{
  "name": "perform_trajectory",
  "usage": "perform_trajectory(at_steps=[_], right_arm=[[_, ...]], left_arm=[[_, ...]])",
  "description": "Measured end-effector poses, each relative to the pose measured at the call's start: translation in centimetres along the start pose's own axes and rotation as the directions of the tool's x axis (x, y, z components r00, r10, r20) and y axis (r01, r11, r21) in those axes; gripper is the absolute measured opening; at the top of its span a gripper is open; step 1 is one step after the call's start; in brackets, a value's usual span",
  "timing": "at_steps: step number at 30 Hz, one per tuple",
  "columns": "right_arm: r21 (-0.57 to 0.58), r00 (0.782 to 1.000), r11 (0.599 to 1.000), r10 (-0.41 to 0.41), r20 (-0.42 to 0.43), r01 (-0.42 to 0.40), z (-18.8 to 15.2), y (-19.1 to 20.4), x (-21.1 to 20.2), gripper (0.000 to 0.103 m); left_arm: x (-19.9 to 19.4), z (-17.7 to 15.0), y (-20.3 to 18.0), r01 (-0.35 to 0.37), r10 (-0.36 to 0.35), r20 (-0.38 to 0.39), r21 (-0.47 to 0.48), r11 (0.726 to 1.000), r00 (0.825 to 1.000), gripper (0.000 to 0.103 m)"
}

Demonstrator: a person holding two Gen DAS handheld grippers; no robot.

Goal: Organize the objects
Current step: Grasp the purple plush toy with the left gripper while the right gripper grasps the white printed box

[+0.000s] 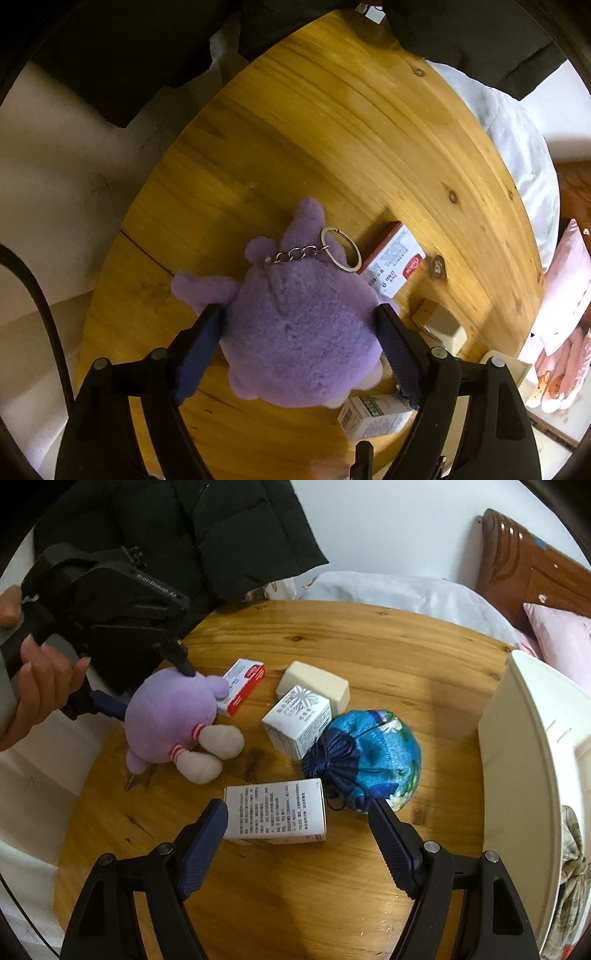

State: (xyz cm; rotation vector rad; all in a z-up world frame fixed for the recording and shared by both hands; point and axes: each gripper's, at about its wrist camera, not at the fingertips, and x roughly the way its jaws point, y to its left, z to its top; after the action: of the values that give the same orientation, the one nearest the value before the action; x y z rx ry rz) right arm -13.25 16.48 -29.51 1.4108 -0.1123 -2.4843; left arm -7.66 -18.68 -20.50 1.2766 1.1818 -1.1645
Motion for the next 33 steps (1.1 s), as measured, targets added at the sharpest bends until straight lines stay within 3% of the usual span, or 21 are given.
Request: perform_trajectory(at_steps=[9,22,28,33], right_arm=[[-0.019,0.999,0.999,0.033,0.010,-0.033,-0.3,-0.2,1.0,0.079],[-0.051,0.995,0.994,0.095,0.009,-0.095,-0.5,0.5,1.3,0.079],[-0.050,0.995,0.994,0.102,0.008,-0.102,-0.5,0.8,1.2,0.079],[-0.035,0.994,0.993,0.111,0.007,-0.110,-0.3,0.8,1.6,0.079]], left_arm=[[0.6,0.8,-0.3,-0.042,0.042,0.026,0.002,0.999,0.999,0.092],[1.0,1.9,-0.3,-0.091,0.091,-0.010,0.007,0.996,0.996,0.093],[1.2,2.1,0.6,-0.059,0.058,-0.043,-0.017,0.998,0.997,0.092],[0.6,1.6,1.2,-0.029,0.029,-0.031,0.006,1.000,0.999,0.083]])
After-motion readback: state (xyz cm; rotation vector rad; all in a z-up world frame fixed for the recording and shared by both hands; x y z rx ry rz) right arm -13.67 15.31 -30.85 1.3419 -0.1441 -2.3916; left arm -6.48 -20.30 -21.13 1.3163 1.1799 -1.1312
